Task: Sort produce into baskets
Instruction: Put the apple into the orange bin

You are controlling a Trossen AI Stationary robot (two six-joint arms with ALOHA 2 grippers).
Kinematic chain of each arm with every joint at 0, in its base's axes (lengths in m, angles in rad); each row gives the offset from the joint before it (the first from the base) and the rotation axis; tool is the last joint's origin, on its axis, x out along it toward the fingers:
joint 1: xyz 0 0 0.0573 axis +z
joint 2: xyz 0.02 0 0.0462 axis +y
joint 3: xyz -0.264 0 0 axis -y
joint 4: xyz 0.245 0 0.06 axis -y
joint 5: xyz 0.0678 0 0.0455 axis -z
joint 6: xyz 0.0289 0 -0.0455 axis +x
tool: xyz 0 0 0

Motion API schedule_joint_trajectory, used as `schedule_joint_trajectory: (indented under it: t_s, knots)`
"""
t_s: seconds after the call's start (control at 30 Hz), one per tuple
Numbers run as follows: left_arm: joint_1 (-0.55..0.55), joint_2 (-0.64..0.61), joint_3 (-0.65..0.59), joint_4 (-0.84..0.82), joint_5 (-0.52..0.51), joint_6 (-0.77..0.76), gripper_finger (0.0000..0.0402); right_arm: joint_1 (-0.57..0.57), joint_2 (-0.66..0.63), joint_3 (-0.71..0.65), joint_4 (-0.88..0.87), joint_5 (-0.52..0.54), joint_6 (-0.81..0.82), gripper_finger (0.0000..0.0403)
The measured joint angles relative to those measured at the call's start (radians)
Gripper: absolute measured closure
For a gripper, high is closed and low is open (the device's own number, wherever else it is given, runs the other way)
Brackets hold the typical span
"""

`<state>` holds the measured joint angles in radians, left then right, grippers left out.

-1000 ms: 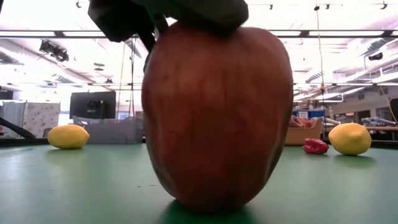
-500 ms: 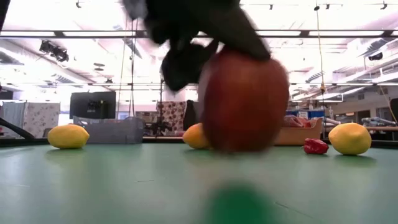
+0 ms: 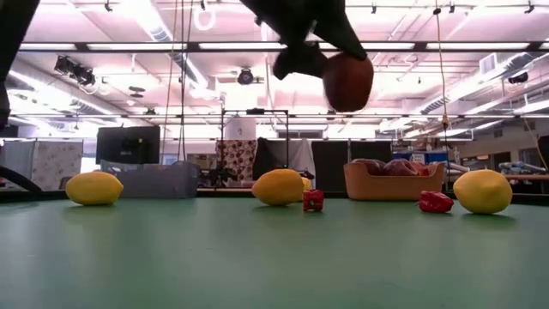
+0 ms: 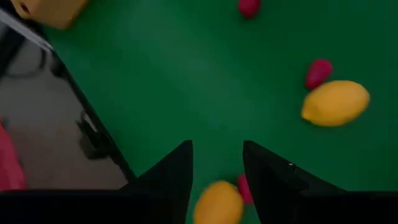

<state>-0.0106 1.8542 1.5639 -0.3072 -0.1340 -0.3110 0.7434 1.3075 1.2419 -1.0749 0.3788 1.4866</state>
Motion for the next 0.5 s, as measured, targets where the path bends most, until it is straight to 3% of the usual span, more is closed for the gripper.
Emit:
schedule_joint_trajectory:
  t_s: [0.37, 0.5]
  knots:
    - [0.260, 0.013, 0.000, 0.278, 0.051, 0.072, 0.0140, 0.008, -0.002, 0.000, -0.461, -0.054, 0.093, 0.0250]
    - [0.335, 0.075, 0.001, 0.399, 0.144, 0.017, 0.0140, -0.004, -0.016, -0.006, -0.487, -0.022, 0.085, 0.0250]
